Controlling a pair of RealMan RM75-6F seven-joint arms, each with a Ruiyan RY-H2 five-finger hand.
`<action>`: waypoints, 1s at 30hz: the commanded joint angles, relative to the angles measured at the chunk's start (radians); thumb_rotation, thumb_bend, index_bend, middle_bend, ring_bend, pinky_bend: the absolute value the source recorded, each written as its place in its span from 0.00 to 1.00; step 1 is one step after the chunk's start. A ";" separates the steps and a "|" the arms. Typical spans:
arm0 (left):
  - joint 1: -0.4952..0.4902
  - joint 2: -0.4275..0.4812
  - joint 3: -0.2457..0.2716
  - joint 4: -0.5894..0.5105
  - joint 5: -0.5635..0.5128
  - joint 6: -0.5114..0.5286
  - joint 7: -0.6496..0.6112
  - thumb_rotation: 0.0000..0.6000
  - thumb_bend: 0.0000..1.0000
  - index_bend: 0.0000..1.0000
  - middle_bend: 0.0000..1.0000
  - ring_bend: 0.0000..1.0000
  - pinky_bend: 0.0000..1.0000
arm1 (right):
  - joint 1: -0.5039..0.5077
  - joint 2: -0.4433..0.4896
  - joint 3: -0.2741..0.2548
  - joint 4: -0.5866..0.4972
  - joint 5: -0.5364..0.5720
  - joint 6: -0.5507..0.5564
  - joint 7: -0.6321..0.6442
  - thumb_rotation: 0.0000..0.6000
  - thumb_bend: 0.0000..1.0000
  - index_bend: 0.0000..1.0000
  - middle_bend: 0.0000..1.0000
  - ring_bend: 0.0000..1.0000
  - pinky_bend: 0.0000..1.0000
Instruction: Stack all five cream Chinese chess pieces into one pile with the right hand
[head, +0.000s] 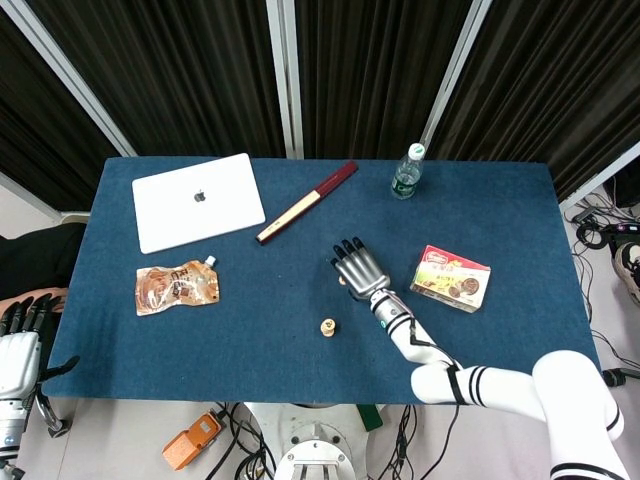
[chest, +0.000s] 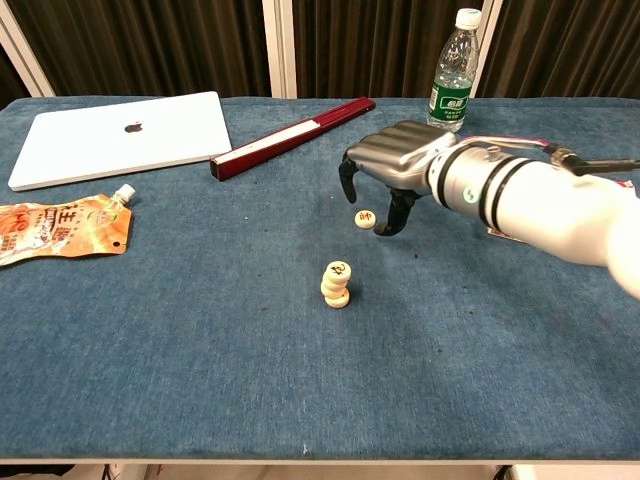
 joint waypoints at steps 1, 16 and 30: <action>0.001 0.000 0.000 0.001 -0.002 0.000 0.000 1.00 0.00 0.12 0.09 0.05 0.00 | 0.010 -0.014 0.004 0.018 0.011 -0.005 -0.006 1.00 0.38 0.47 0.24 0.19 0.19; 0.004 0.001 0.000 0.007 -0.007 -0.004 -0.006 1.00 0.00 0.12 0.09 0.05 0.00 | 0.026 -0.046 0.000 0.083 0.030 -0.031 0.023 1.00 0.47 0.54 0.24 0.19 0.20; 0.004 0.003 -0.001 0.004 -0.006 -0.002 -0.004 1.00 0.00 0.12 0.09 0.05 0.00 | -0.034 0.125 -0.051 -0.221 -0.166 0.068 0.097 1.00 0.51 0.60 0.25 0.21 0.21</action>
